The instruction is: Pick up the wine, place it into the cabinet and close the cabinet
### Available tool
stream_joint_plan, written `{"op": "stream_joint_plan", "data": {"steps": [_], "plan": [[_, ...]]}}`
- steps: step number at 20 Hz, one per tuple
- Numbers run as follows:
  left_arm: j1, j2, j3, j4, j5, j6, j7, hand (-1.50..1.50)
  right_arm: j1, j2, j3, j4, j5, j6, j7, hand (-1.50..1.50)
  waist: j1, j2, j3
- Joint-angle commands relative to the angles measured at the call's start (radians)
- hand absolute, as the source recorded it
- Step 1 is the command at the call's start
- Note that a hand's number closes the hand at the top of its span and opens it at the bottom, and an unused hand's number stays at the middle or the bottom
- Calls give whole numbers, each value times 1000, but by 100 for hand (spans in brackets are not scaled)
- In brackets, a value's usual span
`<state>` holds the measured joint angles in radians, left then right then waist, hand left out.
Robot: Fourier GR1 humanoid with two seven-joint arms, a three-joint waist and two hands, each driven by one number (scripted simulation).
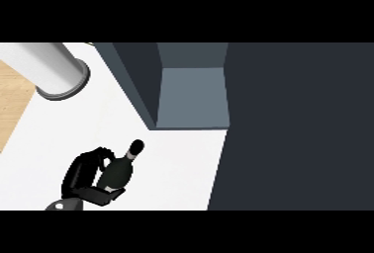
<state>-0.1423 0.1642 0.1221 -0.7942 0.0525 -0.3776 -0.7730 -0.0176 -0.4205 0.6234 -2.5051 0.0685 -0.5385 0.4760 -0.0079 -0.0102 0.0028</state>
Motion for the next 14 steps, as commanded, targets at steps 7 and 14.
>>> {"op": "stream_joint_plan", "data": {"steps": [7,14], "plan": [[164,-161,-117,-374,44,55,170,150,98,-34,-8,-186,20,2,24,-150,6,3,-2],[227,-163,-296,-554,85,150,289,150,151,-49,3,-175,18,5,-43,-150,-1,4,-2]]}}
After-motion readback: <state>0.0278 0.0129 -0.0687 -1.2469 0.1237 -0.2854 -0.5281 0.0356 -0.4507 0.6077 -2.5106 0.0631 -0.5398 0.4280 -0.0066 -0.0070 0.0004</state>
